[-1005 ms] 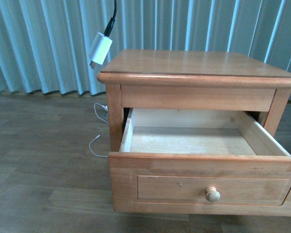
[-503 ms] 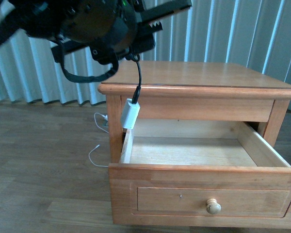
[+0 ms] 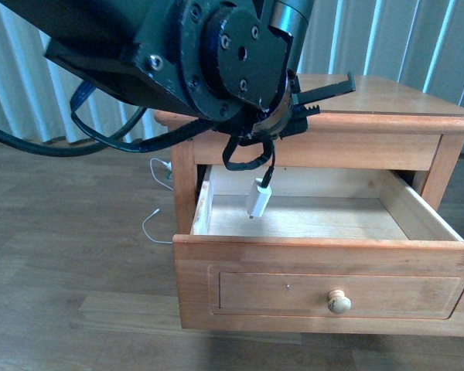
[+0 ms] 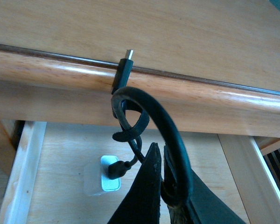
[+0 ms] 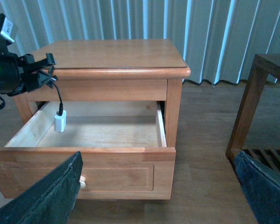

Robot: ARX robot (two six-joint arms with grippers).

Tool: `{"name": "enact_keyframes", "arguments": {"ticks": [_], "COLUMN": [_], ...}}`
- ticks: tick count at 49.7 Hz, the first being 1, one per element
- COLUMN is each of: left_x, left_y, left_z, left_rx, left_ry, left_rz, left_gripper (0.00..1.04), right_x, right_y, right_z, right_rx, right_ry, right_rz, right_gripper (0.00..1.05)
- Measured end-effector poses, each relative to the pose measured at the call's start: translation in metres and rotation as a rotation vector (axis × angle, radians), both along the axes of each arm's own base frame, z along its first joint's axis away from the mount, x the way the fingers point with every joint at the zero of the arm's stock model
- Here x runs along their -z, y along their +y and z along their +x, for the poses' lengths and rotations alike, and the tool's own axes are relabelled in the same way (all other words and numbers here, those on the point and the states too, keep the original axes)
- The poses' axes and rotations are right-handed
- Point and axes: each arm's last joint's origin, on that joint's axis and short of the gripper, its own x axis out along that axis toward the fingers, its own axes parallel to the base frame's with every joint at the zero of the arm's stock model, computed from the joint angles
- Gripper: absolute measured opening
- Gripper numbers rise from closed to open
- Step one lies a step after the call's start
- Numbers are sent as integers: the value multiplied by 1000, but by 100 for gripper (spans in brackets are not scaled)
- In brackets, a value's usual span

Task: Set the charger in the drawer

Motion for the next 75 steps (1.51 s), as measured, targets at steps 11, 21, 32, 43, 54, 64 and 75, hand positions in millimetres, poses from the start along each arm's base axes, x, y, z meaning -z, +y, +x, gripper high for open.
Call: {"name": "enact_keyframes", "arguments": {"ticks": [11,21,32,43,54,64,75], "left_x": [9,3,-29,-91,-112,-97,-68], "left_y": [-11,-11,9,77,146,202,236], "left_z": [5,1,-22,-80,-164,-249,-311], "left_rx": [-15,-14,-30,-103,-222,-323,-421], "left_ry": [2,-32,-100,-244,-339,-348,-348], "left_rz": [19,37,40,46,93,148,136], "left_gripper": [33,63,95,99,99,99,99], "right_x": [0,0,0,0,0,0,0], "right_y": [0,0,0,0,0,0,0], "right_z": [0,0,0,0,0,0,0], "right_rx": [0,0,0,0,0,0,0], "right_ry": [0,0,0,0,0,0,0], "right_rz": [0,0,0,0,0,0,0], "right_gripper": [97,97,97,97,97,97,97]}}
